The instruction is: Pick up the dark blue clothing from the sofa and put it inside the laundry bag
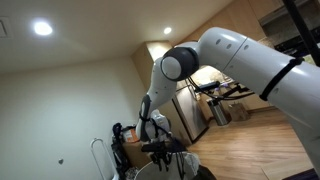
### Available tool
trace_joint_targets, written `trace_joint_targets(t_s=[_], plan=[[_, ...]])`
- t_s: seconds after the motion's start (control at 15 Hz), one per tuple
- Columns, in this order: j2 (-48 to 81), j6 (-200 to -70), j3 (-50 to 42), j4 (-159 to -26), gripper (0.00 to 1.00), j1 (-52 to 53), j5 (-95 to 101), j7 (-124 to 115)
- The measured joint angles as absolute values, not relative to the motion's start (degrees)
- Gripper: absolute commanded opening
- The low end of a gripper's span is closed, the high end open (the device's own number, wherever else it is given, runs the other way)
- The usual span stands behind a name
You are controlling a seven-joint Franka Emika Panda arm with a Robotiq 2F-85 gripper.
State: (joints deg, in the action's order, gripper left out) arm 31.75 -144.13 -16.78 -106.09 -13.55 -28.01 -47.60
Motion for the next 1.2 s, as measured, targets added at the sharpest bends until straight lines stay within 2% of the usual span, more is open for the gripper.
trace_joint_targets(t_s=[0.27,0.33,0.6,0.8,1.2], plan=[[23.48,-140.63,-17.71,-108.44,0.98,-13.45,-24.18,-47.31],[20.27,-140.08,-17.79,-109.93,0.99,-13.09,-21.94,-47.22],[8.08,-139.63,-16.46,-116.54,1.00,-9.28,-12.95,-47.20],[1.88,-139.27,-11.73,-121.29,1.00,-5.66,-11.21,-47.09],[-0.25,-136.77,-1.46,-127.62,1.00,1.34,-11.26,-47.08]])
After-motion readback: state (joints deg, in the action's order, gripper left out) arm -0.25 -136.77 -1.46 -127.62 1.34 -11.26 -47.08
